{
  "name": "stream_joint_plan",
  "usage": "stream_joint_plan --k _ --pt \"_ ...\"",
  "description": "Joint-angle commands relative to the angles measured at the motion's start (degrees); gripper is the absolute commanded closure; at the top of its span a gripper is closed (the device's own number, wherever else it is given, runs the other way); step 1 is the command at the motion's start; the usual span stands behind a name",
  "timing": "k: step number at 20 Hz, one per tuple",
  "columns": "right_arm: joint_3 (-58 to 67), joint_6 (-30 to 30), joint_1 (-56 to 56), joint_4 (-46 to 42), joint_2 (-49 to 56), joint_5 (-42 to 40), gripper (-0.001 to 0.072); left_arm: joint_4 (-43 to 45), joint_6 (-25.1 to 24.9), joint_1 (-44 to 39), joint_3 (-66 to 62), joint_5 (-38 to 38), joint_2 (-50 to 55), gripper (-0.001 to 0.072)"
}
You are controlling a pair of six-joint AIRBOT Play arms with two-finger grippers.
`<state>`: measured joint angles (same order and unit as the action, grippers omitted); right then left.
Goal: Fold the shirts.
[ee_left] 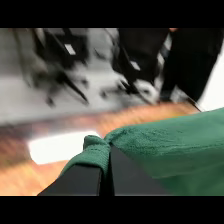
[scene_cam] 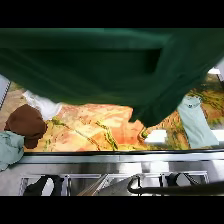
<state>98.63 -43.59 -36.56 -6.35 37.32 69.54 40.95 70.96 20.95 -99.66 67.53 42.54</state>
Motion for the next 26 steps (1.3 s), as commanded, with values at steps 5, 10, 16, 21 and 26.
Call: stream_joint_plan --k 5,10,16,21,26 --pt "-1.3 3.4 -0.2 4.9 3.0 5.4 0.0698 -1.0 -2.1 7.0 6.3 4.5 -2.4 0.0692" --pt "-20.2 8.3 16.0 -7.2 12.8 -6.4 0.0697 5.5 -6.3 -9.0 19.9 -1.6 12.4 0.0692" --pt "-20.1 10.0 23.1 -9.8 37.0 -24.1 0.0698 13.5 -7.3 -15.8 14.6 -9.5 43.8 0.0692" --pt "-15.0 10.0 22.9 -9.9 48.4 -24.1 0.0698 13.6 -6.1 -15.6 1.7 -6.1 61.8 0.0692" --pt "-15.1 2.5 23.0 -27.7 49.3 -24.1 0.0698 16.0 -6.1 -15.9 0.0 -2.7 66.1 0.0692"
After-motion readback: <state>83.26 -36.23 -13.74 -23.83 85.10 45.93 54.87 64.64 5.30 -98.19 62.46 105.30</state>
